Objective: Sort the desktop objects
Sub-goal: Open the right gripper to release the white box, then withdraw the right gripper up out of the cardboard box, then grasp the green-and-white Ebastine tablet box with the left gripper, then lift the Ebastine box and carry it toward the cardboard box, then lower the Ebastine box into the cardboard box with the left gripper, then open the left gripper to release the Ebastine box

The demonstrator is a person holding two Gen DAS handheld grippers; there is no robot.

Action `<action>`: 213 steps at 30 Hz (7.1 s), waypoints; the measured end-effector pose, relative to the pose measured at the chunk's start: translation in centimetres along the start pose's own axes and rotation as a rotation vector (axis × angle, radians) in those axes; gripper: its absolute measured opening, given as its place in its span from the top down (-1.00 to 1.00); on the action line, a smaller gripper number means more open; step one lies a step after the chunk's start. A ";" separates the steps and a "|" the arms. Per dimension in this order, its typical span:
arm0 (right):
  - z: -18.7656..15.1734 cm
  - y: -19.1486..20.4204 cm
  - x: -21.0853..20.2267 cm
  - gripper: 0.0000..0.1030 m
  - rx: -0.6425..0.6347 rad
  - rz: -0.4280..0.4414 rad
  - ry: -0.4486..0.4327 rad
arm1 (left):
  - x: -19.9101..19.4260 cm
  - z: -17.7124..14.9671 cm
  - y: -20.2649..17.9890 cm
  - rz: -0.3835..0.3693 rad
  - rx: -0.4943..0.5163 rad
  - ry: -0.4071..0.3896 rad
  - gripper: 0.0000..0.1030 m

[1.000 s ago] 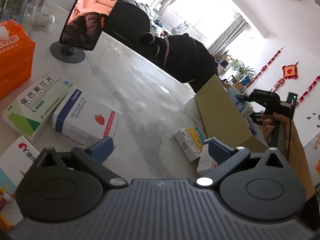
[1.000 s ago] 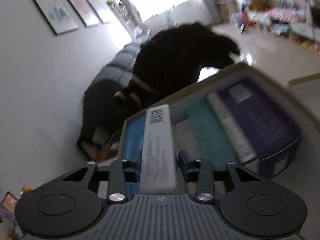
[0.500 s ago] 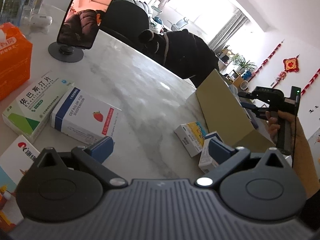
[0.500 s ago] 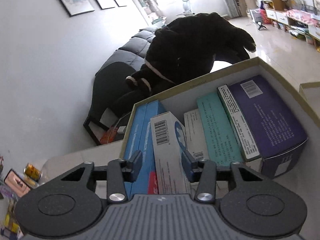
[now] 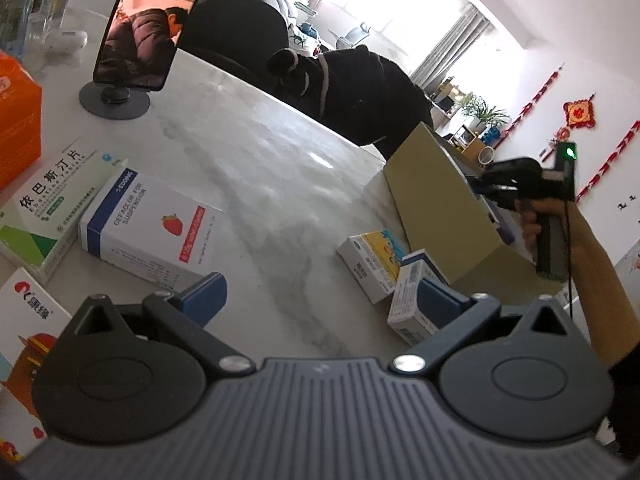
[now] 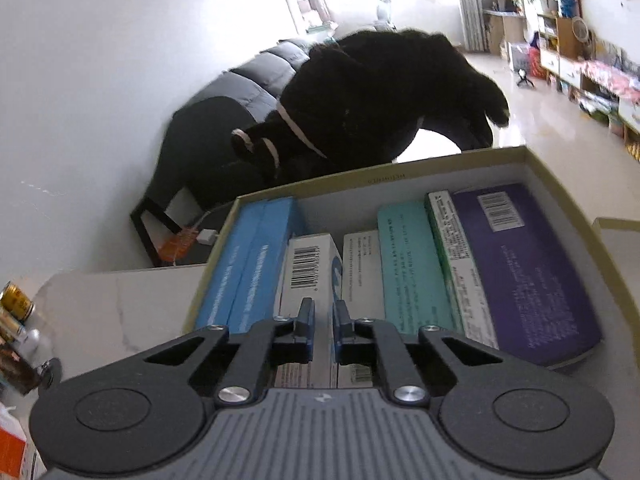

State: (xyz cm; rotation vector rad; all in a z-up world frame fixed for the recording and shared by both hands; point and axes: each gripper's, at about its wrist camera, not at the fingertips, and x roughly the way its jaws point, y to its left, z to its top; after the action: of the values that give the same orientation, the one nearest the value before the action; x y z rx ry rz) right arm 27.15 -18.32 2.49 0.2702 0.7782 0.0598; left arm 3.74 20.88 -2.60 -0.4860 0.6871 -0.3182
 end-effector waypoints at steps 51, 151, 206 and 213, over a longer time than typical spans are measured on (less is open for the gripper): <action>-3.7 2.7 -0.1 0.25 -0.307 0.004 0.314 | -1.3 -0.2 -1.0 0.104 0.022 0.001 -1.00; -20.2 -7.4 -21.3 -1.00 0.251 -0.068 -0.486 | 2.3 3.9 -9.0 0.317 0.389 -0.032 0.07; -21.6 -12.5 -19.8 -1.00 0.376 -0.164 -0.422 | 26.5 5.1 -31.5 0.149 0.329 0.190 0.06; -21.8 -13.1 -19.8 -1.00 0.391 -0.171 -0.425 | 28.9 5.2 -33.8 0.180 0.351 0.190 0.06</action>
State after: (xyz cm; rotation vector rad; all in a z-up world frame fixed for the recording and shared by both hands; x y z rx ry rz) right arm -2.82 -29.24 -2.18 0.5655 0.3810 -0.3062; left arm 24.24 -18.44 3.43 -0.0585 0.8340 -0.3100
